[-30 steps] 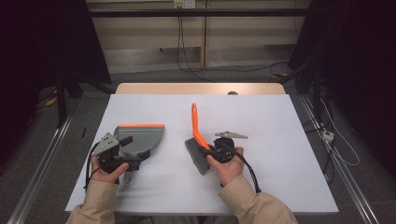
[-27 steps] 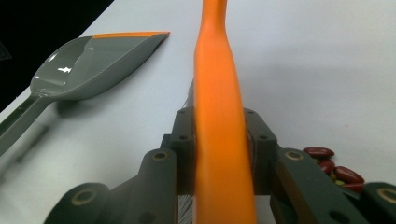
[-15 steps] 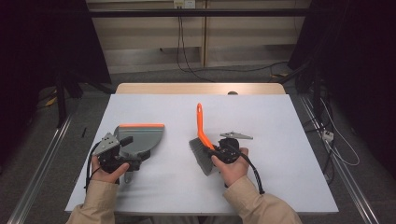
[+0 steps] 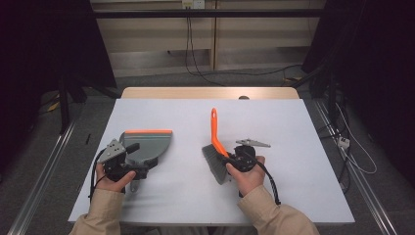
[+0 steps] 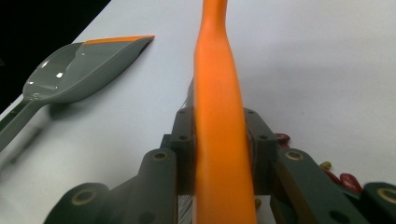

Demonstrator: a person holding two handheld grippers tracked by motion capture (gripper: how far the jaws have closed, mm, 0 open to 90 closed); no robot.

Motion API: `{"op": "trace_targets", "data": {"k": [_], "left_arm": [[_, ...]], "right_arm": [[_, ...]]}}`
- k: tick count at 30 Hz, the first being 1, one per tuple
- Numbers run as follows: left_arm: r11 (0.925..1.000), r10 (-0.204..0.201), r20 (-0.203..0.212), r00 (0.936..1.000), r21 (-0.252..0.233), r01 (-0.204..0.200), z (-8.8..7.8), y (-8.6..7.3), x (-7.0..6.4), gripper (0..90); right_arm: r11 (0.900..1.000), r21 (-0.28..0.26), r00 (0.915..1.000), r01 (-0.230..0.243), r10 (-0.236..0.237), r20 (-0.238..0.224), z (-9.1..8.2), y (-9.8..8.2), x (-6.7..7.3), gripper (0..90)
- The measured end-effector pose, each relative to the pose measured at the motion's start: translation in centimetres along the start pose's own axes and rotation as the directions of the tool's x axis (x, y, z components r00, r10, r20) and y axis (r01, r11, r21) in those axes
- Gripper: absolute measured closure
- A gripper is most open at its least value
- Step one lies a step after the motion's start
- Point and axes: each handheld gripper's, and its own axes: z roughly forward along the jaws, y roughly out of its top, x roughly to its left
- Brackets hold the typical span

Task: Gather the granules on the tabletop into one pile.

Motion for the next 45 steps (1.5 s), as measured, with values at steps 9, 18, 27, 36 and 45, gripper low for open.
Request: {"op": "trace_targets", "data": {"k": [9,18,27,36,45], "left_arm": [[1.0000,-0.001,-0.002,1.0000,0.002,0.001,0.1,0.0,0.0,5.1],[1.0000,-0.004,0.002,1.0000,0.004,0.004,0.2,0.0,0.0,5.1],[1.0000,-0.005,0.004,1.0000,0.006,0.005,0.3,0.0,0.2,5.1],[0.9999,-0.012,0.005,0.9999,0.004,0.012,0.3,-0.1,0.2,5.1],[0.9999,-0.010,0.004,0.9999,0.006,0.010,0.3,-0.1,0.3,5.1]], "right_arm": [[0.999,-0.015,0.9983,-0.042,0.041,-0.041,0.2,0.3,0.1,70.8],[0.997,-0.045,0.9935,-0.067,0.062,-0.095,-0.1,0.9,0.3,71.1],[0.994,-0.078,0.9919,-0.075,0.067,-0.108,0.5,3.2,1.1,71.1],[0.998,-0.017,0.9903,-0.062,0.059,-0.126,3.5,2.8,3.2,71.1],[0.996,0.040,0.9933,-0.084,0.087,-0.076,4.3,1.8,2.4,70.8]]}}
